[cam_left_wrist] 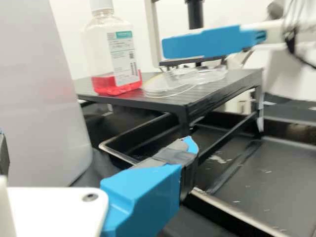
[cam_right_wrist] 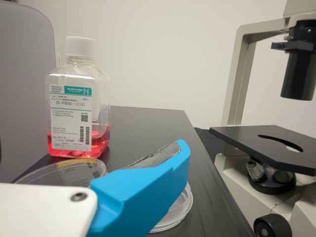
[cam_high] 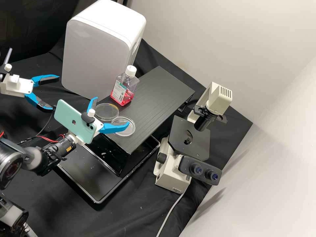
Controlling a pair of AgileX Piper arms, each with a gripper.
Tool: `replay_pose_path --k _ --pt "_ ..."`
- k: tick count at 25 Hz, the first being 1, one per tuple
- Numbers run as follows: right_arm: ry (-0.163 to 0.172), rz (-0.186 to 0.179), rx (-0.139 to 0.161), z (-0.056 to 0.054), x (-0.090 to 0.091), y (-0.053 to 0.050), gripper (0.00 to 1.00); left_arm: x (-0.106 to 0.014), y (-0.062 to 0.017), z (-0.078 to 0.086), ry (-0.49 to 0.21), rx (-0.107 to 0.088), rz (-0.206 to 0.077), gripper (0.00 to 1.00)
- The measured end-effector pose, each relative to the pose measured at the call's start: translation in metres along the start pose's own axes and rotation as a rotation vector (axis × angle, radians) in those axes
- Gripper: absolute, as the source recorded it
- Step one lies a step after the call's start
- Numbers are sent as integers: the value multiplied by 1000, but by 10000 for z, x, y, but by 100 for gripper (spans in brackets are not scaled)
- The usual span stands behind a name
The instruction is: Remove the lid from the petri dish
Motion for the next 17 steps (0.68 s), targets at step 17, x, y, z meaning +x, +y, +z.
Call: replay_pose_path --k 17 --pt "-59 -7 72 7 -424 -56 100 -44 53 58 54 122 30 100"
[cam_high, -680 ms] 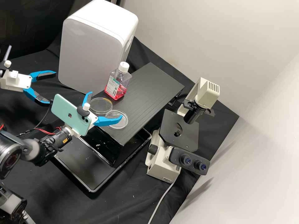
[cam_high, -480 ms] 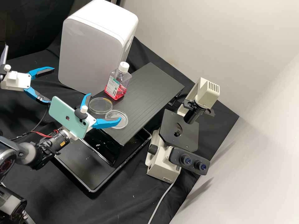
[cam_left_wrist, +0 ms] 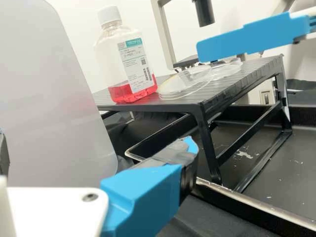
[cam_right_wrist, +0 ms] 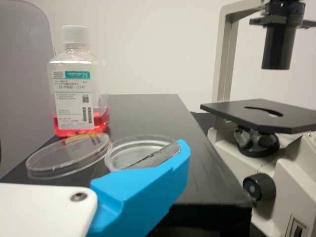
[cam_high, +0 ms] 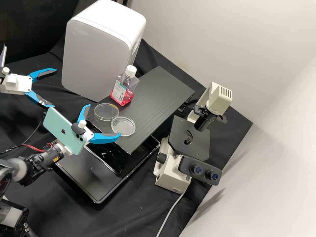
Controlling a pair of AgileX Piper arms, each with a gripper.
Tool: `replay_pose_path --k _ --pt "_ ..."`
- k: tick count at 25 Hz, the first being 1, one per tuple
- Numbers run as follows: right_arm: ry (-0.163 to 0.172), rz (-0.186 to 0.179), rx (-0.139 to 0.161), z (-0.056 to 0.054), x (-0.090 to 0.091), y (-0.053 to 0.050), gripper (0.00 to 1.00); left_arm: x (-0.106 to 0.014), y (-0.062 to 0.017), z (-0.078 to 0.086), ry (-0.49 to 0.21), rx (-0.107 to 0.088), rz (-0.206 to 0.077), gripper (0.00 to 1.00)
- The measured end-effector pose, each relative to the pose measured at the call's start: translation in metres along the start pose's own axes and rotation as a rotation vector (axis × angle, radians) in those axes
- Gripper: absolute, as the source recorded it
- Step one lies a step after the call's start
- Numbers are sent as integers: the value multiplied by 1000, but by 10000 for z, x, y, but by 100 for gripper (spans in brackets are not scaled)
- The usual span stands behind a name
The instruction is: Remove the lid from the petri dish
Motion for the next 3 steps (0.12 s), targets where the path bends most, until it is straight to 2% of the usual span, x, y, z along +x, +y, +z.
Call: replay_pose_path --k 3 --pt "-2 -2 7 8 -7 -3 100 0 0 0 0 0 0 100"
